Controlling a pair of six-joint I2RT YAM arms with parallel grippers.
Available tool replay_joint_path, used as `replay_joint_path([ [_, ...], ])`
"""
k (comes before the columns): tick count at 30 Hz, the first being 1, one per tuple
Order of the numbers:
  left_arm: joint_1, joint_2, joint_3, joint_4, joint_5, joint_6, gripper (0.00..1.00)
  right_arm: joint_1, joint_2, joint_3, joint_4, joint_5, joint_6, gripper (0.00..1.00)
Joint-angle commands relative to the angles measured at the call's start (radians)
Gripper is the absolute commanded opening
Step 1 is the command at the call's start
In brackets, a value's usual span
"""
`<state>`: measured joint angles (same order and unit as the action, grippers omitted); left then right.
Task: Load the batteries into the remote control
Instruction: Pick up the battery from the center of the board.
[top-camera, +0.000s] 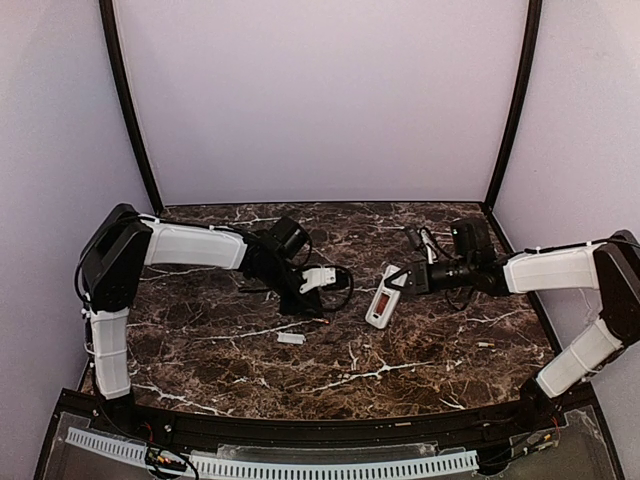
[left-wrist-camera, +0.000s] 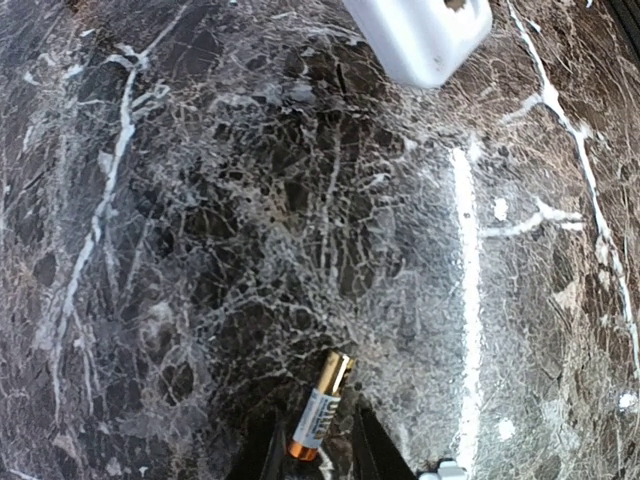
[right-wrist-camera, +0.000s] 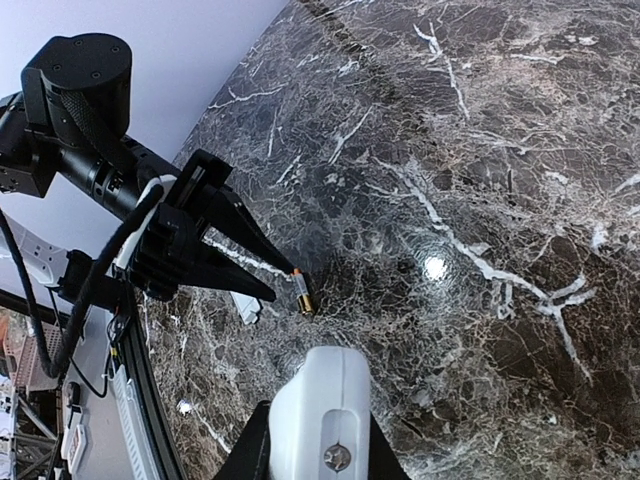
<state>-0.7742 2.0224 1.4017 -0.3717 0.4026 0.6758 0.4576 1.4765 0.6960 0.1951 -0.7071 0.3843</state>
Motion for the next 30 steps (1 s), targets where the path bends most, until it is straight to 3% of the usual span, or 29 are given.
replay_joint_path([
  [1,-0.002,0.013,0.027,-0.076,0.061,0.058,0.23,-0.021,0.018,-0.006,0.043,-0.032,0.033,0.00],
  [16,-0.021,0.083,0.053,-0.109,-0.034,0.113,0.20,-0.030,0.095,0.010,0.050,-0.095,0.129,0.00],
  [22,-0.042,0.094,0.052,-0.113,-0.085,0.114,0.12,-0.031,0.109,0.008,0.053,-0.094,0.143,0.00],
  [26,-0.051,0.089,0.084,-0.108,-0.116,0.011,0.01,-0.030,0.110,-0.008,0.066,-0.068,0.195,0.00],
  [30,-0.075,0.030,0.083,-0.050,-0.154,-0.209,0.00,-0.030,0.114,-0.026,0.063,-0.044,0.314,0.00],
])
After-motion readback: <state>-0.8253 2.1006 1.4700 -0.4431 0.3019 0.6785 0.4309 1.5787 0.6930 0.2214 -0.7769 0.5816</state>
